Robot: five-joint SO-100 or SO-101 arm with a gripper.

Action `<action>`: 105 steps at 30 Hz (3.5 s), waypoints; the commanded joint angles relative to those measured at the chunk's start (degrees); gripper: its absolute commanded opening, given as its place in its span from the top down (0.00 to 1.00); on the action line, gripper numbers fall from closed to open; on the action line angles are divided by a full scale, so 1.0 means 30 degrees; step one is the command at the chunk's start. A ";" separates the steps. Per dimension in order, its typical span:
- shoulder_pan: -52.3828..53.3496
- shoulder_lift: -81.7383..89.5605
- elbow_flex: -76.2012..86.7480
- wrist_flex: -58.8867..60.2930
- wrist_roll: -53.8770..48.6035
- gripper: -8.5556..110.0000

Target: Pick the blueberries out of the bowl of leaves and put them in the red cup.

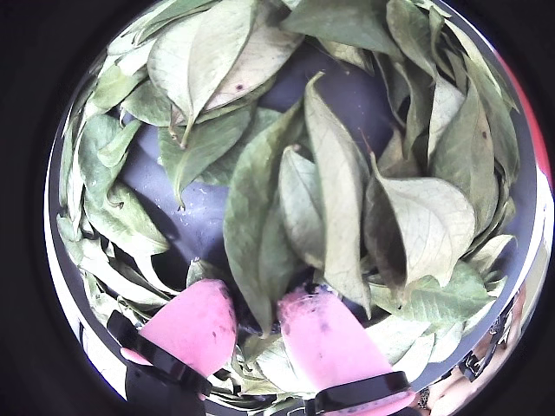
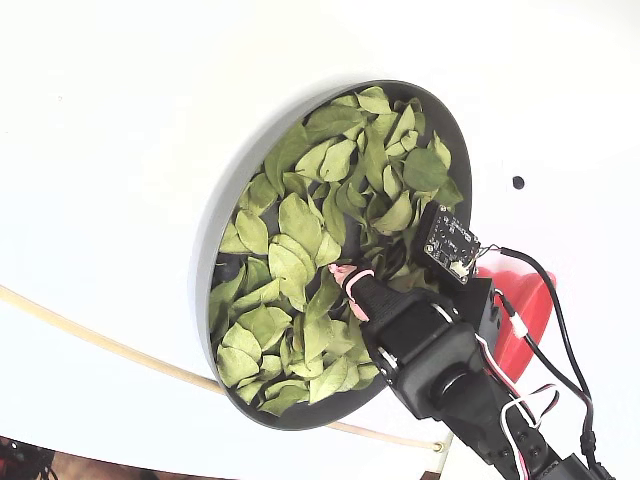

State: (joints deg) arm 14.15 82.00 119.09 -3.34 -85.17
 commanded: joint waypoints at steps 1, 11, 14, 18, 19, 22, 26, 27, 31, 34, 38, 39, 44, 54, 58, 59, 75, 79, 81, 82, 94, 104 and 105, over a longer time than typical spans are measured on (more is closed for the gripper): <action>0.0176 0.2461 -0.0293 0.0146 -0.0088 0.85; 0.0264 0.3223 -0.0527 0.0908 -0.0176 0.86; 0.0322 0.3223 -0.0557 0.0908 -0.0176 0.86; 0.0352 0.3574 -0.0557 0.1055 -0.0234 0.86; 0.0410 0.3691 -0.0557 0.1172 -0.0264 0.86; 0.0469 0.4102 -0.0586 0.1494 -0.0381 0.86; 0.0615 0.4746 -0.0615 0.1904 -0.0615 0.86; 0.0674 0.4922 -0.0586 0.2021 -0.0645 0.86; 0.0937 0.5420 -0.0586 0.2314 -0.0850 0.86; 0.1143 0.5771 -0.0557 0.2461 -0.1025 0.86; 0.1377 0.6299 -0.0527 0.2783 -0.1172 0.86; 0.1436 0.6445 -0.0557 0.2900 -0.1172 0.86; 0.1699 0.6914 -0.0791 0.3398 -0.1260 0.86; 0.2520 0.7705 -0.1260 0.3984 -0.1436 0.86; 0.2842 0.8115 -0.1523 0.4307 -0.1553 0.86; 0.2930 0.8174 -0.1582 0.4336 -0.1611 0.86; 0.4365 0.8730 -0.2959 0.4482 -0.2490 0.86; 0.4746 0.8672 -0.3311 0.4482 -0.2725 0.86; 0.4922 0.8584 -0.3516 0.4482 -0.2871 0.86; 0.5010 0.8525 -0.3662 0.4482 -0.2900 0.86; 0.6064 0.7705 -0.4951 0.4482 -0.3369 0.86; 0.7031 0.6533 -0.5830 0.4453 -0.3662 0.86; 0.7119 0.6387 -0.5918 0.4453 -0.3721 0.86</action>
State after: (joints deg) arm 33.05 100.02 105.82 10.02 -95.80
